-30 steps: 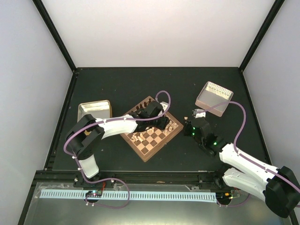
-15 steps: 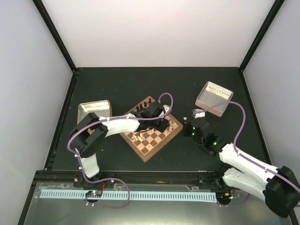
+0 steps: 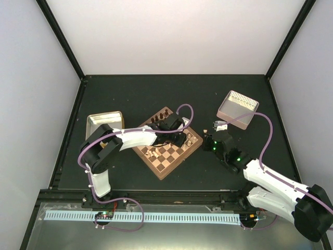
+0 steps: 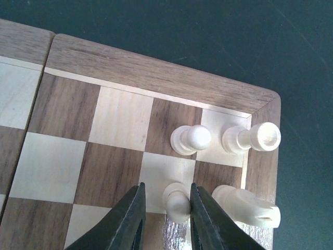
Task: Set up the chess pieces on the board
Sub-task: Place the chess piece on the chessboard.
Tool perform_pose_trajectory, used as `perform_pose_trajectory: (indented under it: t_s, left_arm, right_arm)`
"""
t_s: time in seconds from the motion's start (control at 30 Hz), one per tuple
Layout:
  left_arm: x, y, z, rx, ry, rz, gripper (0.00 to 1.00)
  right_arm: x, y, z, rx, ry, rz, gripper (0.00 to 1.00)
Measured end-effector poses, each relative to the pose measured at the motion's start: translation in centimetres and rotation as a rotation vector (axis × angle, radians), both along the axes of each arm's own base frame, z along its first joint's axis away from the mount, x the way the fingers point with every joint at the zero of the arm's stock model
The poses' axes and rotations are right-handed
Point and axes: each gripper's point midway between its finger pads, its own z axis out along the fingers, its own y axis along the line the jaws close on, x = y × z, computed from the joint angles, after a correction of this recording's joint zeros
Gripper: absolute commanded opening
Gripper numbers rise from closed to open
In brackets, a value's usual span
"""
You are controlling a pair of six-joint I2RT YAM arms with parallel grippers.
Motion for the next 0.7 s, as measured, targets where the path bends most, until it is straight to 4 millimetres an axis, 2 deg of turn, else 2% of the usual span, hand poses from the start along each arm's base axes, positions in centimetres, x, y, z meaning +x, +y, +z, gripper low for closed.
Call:
perform_pose_trajectory:
  t_s: [0.17,0.47,0.57,0.7]
  left_arm:
    - [0.3,-0.1,0.0,0.005,-0.004,0.003,0.27]
    - [0.3,-0.2,0.0,0.007,-0.003,0.0,0.37]
    - [0.3,-0.3,1.1,-0.013,-0.014,-0.004,0.38]
    - [0.2,-0.4,4.1,-0.063,-0.05,-0.008,0.4]
  right_arm:
    - [0.0,0.0,0.0,0.001,0.0,0.001,0.15]
    - [-0.1,0.5,0.2,0.002,-0.006,0.033,0.15]
    - [-0.2,0.9,0.5,0.007,-0.018,0.062,0.15]
    - [-0.5,1.8,1.7,0.015,-0.065,0.134,0.15]
